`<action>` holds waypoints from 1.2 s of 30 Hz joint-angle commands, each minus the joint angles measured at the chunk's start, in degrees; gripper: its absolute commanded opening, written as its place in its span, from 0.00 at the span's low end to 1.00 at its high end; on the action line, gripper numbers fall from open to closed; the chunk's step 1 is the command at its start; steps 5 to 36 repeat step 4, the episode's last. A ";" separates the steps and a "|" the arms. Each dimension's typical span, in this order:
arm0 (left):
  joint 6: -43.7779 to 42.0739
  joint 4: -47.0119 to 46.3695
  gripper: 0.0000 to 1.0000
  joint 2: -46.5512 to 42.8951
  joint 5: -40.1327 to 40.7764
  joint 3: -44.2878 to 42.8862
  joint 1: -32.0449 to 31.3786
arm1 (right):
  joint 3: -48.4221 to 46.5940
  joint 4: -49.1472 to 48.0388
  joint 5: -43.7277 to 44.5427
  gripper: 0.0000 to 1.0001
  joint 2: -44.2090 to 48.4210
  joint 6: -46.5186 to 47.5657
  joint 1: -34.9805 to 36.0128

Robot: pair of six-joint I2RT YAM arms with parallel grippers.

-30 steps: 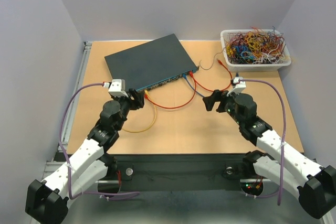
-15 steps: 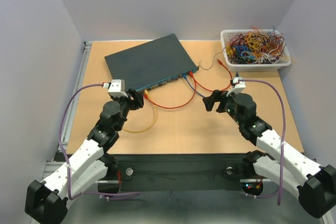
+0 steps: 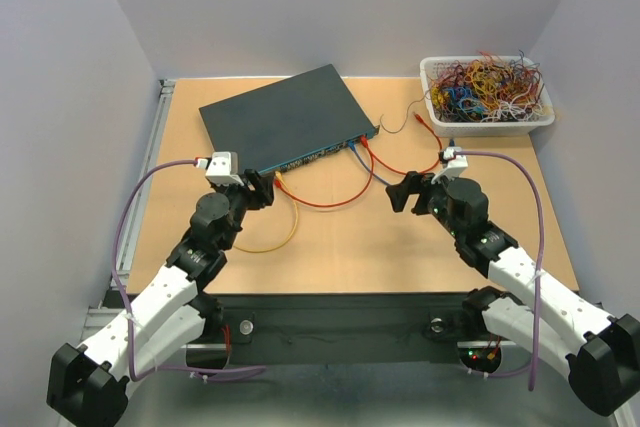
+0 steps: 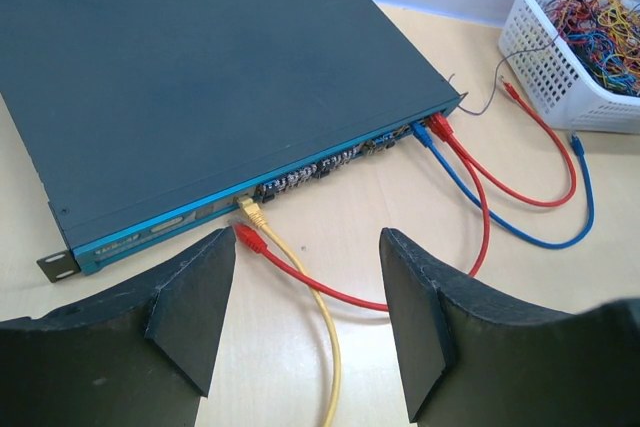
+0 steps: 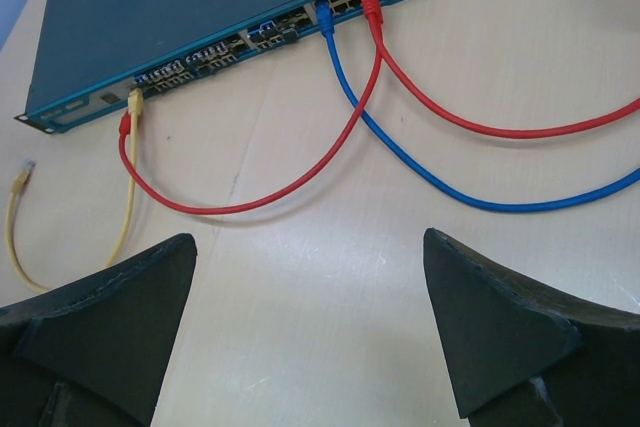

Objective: Insert the plug into the switch port

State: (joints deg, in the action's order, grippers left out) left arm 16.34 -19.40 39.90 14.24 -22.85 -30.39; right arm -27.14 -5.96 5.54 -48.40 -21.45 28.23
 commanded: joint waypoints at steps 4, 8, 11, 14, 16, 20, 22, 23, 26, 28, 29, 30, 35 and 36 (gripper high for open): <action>-0.78 -1.78 0.70 -0.70 1.58 0.79 -0.28 | 1.29 -1.86 0.17 1.00 1.99 -0.43 0.51; -0.78 -1.78 0.70 -0.70 1.58 0.79 -0.28 | 1.29 -1.86 0.17 1.00 1.99 -0.43 0.51; -0.78 -1.78 0.70 -0.70 1.58 0.79 -0.28 | 1.29 -1.86 0.17 1.00 1.99 -0.43 0.51; -0.78 -1.78 0.70 -0.70 1.58 0.79 -0.28 | 1.29 -1.86 0.17 1.00 1.99 -0.43 0.51; -0.78 -1.78 0.70 -0.70 1.58 0.79 -0.28 | 1.29 -1.86 0.17 1.00 1.99 -0.43 0.51; -0.78 -1.78 0.70 -0.70 1.58 0.79 -0.28 | 1.29 -1.86 0.17 1.00 1.99 -0.43 0.51; -0.78 -1.78 0.70 -0.70 1.58 0.79 -0.28 | 1.29 -1.86 0.17 1.00 1.99 -0.43 0.51; -0.78 -1.78 0.70 -0.70 1.58 0.79 -0.28 | 1.29 -1.86 0.17 1.00 1.99 -0.43 0.51; -0.78 -1.78 0.70 -0.70 1.58 0.79 -0.28 | 1.29 -1.86 0.17 1.00 1.99 -0.43 0.51; -0.78 -1.78 0.70 -0.70 1.58 0.79 -0.28 | 1.29 -1.86 0.17 1.00 1.99 -0.43 0.51; -0.78 -1.78 0.70 -0.70 1.58 0.79 -0.28 | 1.29 -1.86 0.17 1.00 1.99 -0.43 0.51; -0.78 -1.78 0.70 -0.70 1.58 0.79 -0.28 | 1.29 -1.86 0.17 1.00 1.99 -0.43 0.51; -0.78 -1.78 0.70 -0.70 1.58 0.79 -0.28 | 1.29 -1.86 0.17 1.00 1.99 -0.43 0.51; -0.78 -1.78 0.70 -0.70 1.58 0.79 -0.28 | 1.29 -1.86 0.17 1.00 1.99 -0.43 0.51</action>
